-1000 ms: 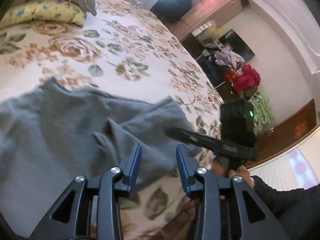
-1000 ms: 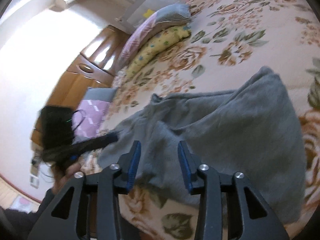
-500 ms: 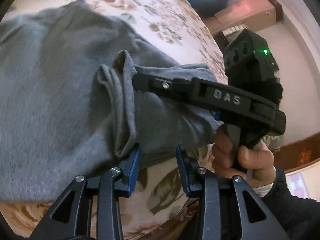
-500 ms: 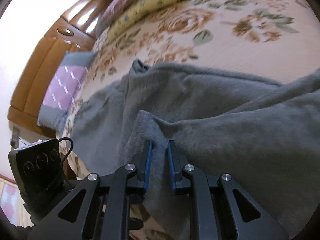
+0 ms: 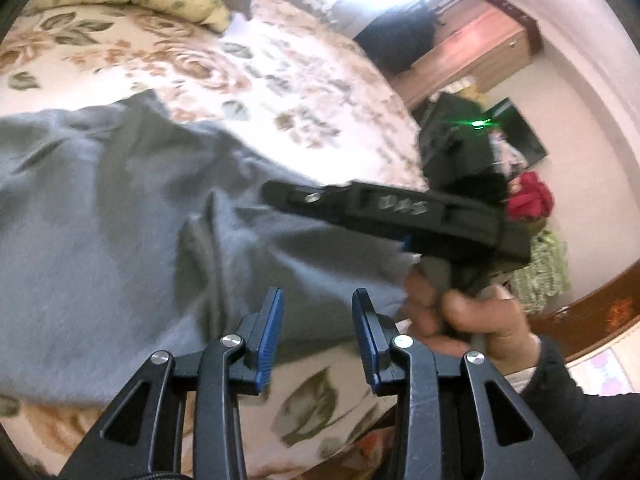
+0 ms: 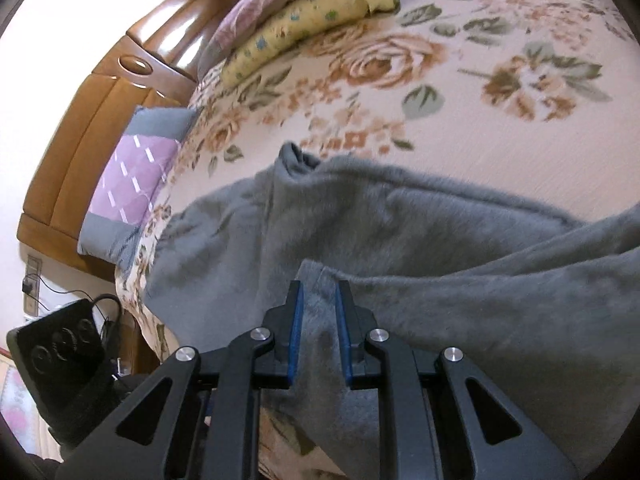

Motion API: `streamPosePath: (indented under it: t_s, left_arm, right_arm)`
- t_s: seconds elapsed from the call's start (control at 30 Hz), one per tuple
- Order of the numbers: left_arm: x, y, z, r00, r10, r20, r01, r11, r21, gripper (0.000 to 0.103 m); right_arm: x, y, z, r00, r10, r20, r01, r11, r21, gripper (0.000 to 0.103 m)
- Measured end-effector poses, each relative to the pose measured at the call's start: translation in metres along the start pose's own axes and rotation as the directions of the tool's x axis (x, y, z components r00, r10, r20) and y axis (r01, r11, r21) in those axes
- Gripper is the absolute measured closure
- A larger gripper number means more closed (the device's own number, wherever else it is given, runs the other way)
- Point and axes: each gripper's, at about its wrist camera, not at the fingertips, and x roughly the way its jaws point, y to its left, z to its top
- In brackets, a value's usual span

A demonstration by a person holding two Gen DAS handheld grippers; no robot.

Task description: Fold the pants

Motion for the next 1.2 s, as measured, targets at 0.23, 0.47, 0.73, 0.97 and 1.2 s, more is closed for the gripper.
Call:
streamPosePath:
  t_s: [0.23, 0.47, 0.73, 0.97, 1.2]
  left_arm:
    - [0.045, 0.040, -0.011, 0.993, 0.047, -0.107, -0.063, 0.987, -0.149, 0.072]
    - [0.033, 0.043, -0.030, 0.996, 0.053, -0.068, -0.064, 0.983, -0.172, 0.075]
    - [-0.016, 0.035, -0.035, 0.985, 0.161, 0.064, -0.146, 0.969, -0.200, 0.067]
    - [-0.069, 0.073, -0.050, 0.955, 0.247, 0.166, -0.173, 0.915, -0.365, 0.064]
    - [-0.130, 0.119, -0.076, 0.900, 0.346, 0.266, -0.163, 0.833, -0.529, 0.061]
  right_arm:
    - [0.033, -0.003, 0.001, 0.994, -0.050, -0.095, 0.048, 0.999, -0.025, 0.086]
    - [0.052, 0.015, -0.003, 0.984, -0.089, -0.158, 0.069, 0.990, -0.126, 0.086]
    - [0.049, 0.068, 0.023, 0.984, -0.099, -0.150, 0.054, 0.959, -0.279, 0.086]
    - [0.071, 0.121, 0.039, 0.980, -0.071, -0.184, -0.003, 0.927, -0.375, 0.086]
    - [0.110, 0.174, 0.048, 0.970, -0.068, -0.234, -0.047, 0.891, -0.452, 0.085]
